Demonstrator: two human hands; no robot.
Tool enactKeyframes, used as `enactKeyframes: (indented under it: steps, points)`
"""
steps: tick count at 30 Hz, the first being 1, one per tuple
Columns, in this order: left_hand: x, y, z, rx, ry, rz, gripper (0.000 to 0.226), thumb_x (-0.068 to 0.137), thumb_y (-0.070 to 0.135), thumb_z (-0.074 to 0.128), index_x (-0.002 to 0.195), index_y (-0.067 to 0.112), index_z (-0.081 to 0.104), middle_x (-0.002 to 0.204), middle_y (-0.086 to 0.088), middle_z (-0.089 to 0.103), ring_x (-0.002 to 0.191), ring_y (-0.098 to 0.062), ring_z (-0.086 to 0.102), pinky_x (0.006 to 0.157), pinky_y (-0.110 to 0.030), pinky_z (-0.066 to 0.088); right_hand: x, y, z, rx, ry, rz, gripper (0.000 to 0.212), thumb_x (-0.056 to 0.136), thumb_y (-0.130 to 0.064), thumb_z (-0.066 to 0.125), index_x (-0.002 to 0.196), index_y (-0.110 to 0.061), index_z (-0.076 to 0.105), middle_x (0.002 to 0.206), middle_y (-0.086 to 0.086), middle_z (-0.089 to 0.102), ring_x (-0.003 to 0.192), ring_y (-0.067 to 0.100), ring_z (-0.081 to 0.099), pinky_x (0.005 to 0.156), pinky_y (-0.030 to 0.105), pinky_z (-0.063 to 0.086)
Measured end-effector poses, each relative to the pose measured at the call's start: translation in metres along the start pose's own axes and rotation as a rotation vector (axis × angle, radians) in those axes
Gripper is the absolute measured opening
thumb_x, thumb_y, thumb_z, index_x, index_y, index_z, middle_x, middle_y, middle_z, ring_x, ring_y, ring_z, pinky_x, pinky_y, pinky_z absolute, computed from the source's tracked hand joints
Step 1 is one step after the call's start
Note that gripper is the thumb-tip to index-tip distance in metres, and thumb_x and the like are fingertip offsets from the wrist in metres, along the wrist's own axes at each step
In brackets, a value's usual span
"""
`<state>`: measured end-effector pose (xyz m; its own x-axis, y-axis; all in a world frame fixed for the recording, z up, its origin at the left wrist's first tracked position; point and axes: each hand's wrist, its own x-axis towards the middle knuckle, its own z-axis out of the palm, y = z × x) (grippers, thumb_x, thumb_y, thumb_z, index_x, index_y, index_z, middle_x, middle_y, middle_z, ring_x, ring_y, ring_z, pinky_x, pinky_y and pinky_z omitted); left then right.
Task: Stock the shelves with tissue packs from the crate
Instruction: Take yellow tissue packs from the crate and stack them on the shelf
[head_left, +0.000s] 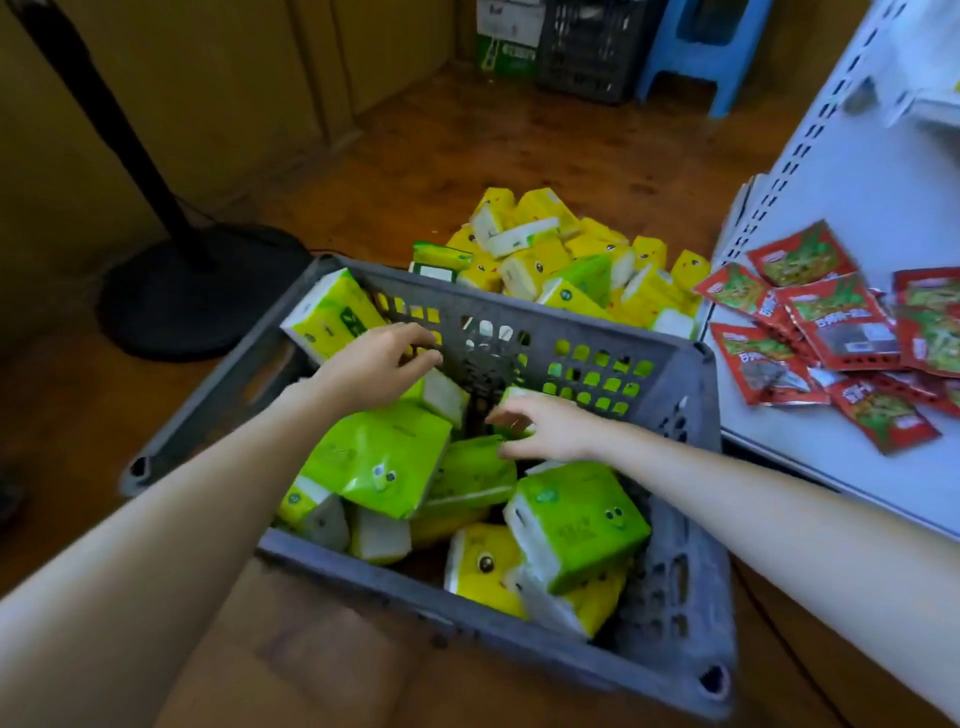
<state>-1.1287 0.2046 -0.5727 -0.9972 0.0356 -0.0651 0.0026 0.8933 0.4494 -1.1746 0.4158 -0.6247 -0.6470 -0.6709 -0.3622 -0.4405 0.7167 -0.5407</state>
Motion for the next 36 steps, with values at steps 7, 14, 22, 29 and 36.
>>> enactKeyframes:
  steps: [7, 14, 22, 29, 36]
  points:
    - [-0.033, -0.034, -0.015, 0.111, -0.175, 0.073, 0.073, 0.077, 0.074, 0.041, 0.128, 0.022, 0.053, 0.133, -0.001, 0.054, 0.124, -0.017, 0.046, 0.100, -0.029, 0.035, 0.017, -0.016, 0.024, -0.199, -0.085, -0.033, 0.055, 0.081, -0.029, 0.068, 0.131, -0.016, 0.048, 0.128, 0.014, 0.049, 0.120, 0.026, 0.045, 0.098, 0.030, 0.038]
    - [-0.028, -0.021, -0.010, 0.173, -0.315, 0.058, 0.040, 0.084, 0.046, 0.063, 0.117, 0.023, 0.059, 0.109, 0.005, 0.058, 0.101, -0.012, 0.049, 0.081, -0.025, 0.040, 0.013, -0.013, 0.031, -0.225, -0.014, -0.042, 0.037, 0.082, -0.029, 0.069, 0.114, -0.014, 0.059, 0.121, 0.009, 0.051, 0.114, 0.025, 0.048, 0.087, 0.031, 0.040]
    - [-0.023, -0.026, -0.027, -0.060, -0.213, 0.055, 0.008, 0.091, 0.017, 0.059, 0.083, 0.019, 0.058, 0.084, 0.010, 0.057, 0.083, -0.009, 0.054, 0.068, -0.010, 0.038, 0.009, -0.008, 0.004, -0.160, 0.106, -0.131, 0.018, 0.083, -0.018, 0.067, 0.098, -0.008, 0.069, 0.108, 0.008, 0.062, 0.105, 0.023, 0.055, 0.088, 0.029, 0.041]
    - [-0.021, -0.039, -0.068, 0.041, -0.064, -0.038, 0.005, 0.091, 0.017, 0.059, 0.086, 0.017, 0.060, 0.078, 0.008, 0.056, 0.077, -0.012, 0.052, 0.071, -0.023, 0.036, -0.008, 0.003, -0.063, -0.320, 0.009, -0.161, 0.012, 0.080, -0.018, 0.071, 0.090, -0.011, 0.071, 0.101, 0.000, 0.065, 0.089, 0.010, 0.053, 0.083, 0.027, 0.042]
    - [-0.027, -0.067, -0.051, 0.276, -0.066, -0.238, 0.007, 0.087, 0.020, 0.060, 0.093, 0.024, 0.061, 0.098, 0.000, 0.062, 0.089, -0.021, 0.053, 0.082, -0.034, 0.046, -0.023, 0.026, -0.105, -0.534, 0.051, -0.069, 0.007, 0.082, -0.013, 0.067, 0.088, -0.014, 0.071, 0.101, 0.000, 0.064, 0.088, 0.010, 0.054, 0.080, 0.025, 0.043]
